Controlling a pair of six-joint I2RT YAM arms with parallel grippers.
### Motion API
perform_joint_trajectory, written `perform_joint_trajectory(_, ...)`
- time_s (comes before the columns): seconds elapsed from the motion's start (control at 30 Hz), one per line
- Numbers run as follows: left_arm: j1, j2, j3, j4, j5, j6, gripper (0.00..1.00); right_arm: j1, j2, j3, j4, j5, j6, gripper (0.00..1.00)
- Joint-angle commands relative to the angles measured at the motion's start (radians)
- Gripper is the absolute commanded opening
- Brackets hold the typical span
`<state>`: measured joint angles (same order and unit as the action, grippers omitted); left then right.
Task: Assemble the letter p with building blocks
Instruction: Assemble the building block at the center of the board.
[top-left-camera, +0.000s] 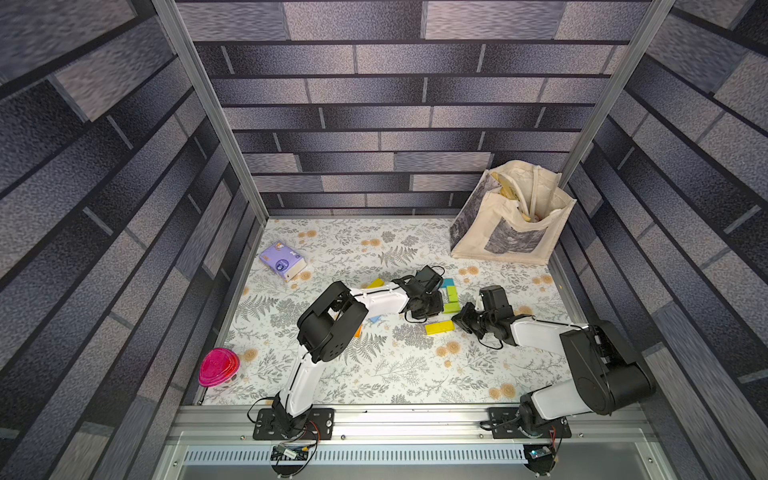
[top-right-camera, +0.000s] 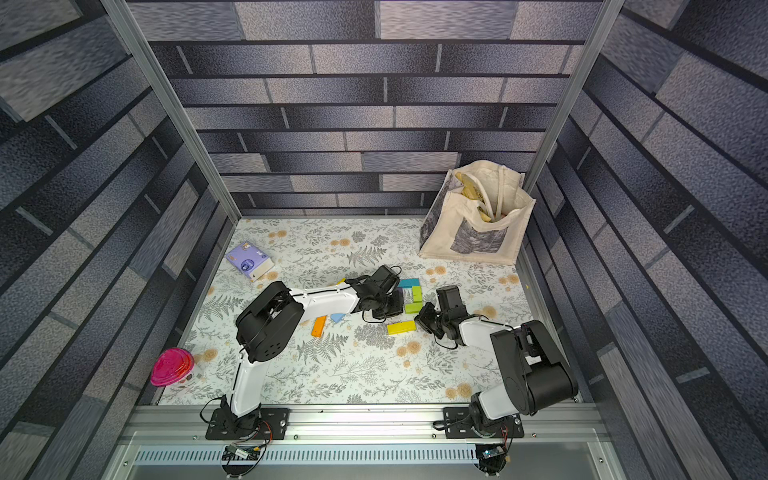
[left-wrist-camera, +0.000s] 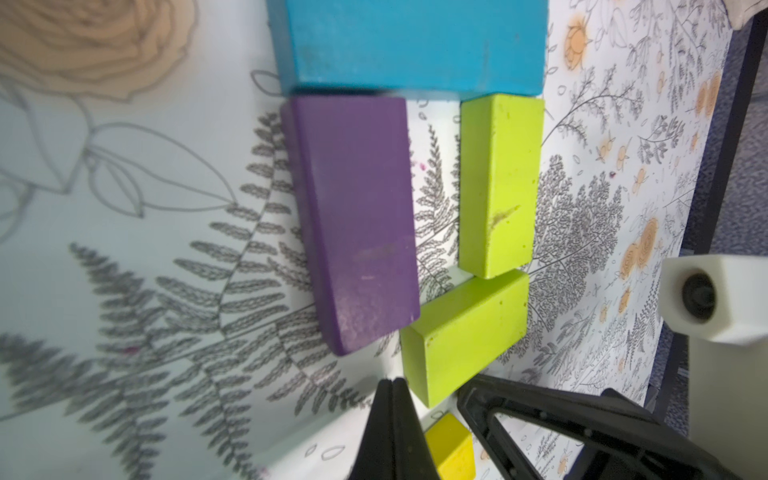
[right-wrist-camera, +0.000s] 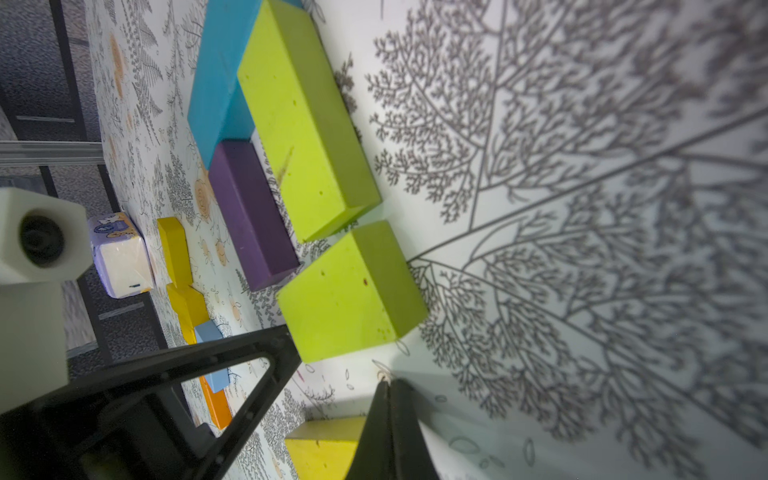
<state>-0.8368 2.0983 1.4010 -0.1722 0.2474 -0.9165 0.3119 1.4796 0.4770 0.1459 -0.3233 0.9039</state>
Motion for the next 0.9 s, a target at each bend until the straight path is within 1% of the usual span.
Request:
perform_joint_trajectory(0.0, -0.004, 0.019, 0.03, -0.029, 0.015, 0.032, 0.0, -0.034, 0.044, -0.042, -0.279, 0.111, -0.043, 0.07)
perform_joint_trajectory(0.2, -0.004, 0.022, 0.035, -0.036, 0.016, 0.034, 0.0, -0.057, 0.071, -0.019, -0.269, 0.091, -0.049, 0.07)
perform_joint_trajectory(0.7, 0.004, 0.058, 0.052, -0.052, 0.027, 0.027, 0.0, -0.058, 0.111, 0.015, -0.262, 0.103, -0.058, 0.07)
perform_joint_trajectory(0.87, 0.011, 0.059, 0.052, -0.054, 0.027, 0.024, 0.0, -0.058, 0.124, 0.005, -0.232, 0.093, -0.047, 0.07)
